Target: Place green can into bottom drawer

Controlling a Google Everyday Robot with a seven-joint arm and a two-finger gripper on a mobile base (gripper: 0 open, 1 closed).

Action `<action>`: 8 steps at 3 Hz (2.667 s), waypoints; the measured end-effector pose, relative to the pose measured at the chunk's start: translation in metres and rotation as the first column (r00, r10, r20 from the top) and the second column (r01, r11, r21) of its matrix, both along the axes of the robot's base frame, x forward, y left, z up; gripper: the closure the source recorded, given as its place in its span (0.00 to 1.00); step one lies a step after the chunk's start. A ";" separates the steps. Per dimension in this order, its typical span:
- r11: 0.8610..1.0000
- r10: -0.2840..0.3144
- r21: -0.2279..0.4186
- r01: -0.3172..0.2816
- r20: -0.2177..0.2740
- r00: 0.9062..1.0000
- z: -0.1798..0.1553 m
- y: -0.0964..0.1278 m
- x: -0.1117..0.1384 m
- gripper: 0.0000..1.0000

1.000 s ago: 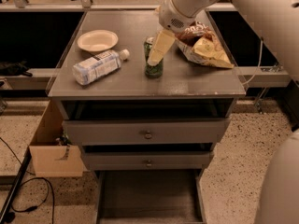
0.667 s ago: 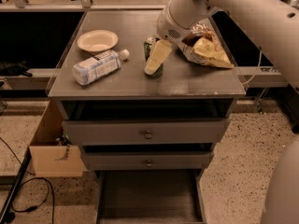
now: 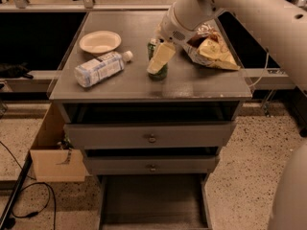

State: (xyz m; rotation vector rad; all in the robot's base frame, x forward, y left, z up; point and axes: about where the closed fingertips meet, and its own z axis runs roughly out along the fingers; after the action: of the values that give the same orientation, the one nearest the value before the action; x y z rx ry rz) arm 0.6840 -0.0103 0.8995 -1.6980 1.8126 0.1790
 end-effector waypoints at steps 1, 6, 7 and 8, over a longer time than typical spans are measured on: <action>1.000 0.000 0.000 0.000 0.000 1.000 0.000 0.000 0.000 0.42; 1.000 -0.010 0.021 0.010 0.003 1.000 0.016 -0.022 -0.004 1.00; 0.996 -0.073 0.062 0.072 0.015 0.997 0.039 -0.067 -0.024 1.00; 0.985 -0.138 0.105 0.135 0.024 0.990 0.057 -0.118 -0.057 1.00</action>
Offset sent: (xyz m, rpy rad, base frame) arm 0.0000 0.0000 0.0000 0.0000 0.0000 0.0000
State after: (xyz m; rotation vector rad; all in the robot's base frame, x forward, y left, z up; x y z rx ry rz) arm 0.6266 -0.1280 0.9564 -1.4920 1.8565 0.1837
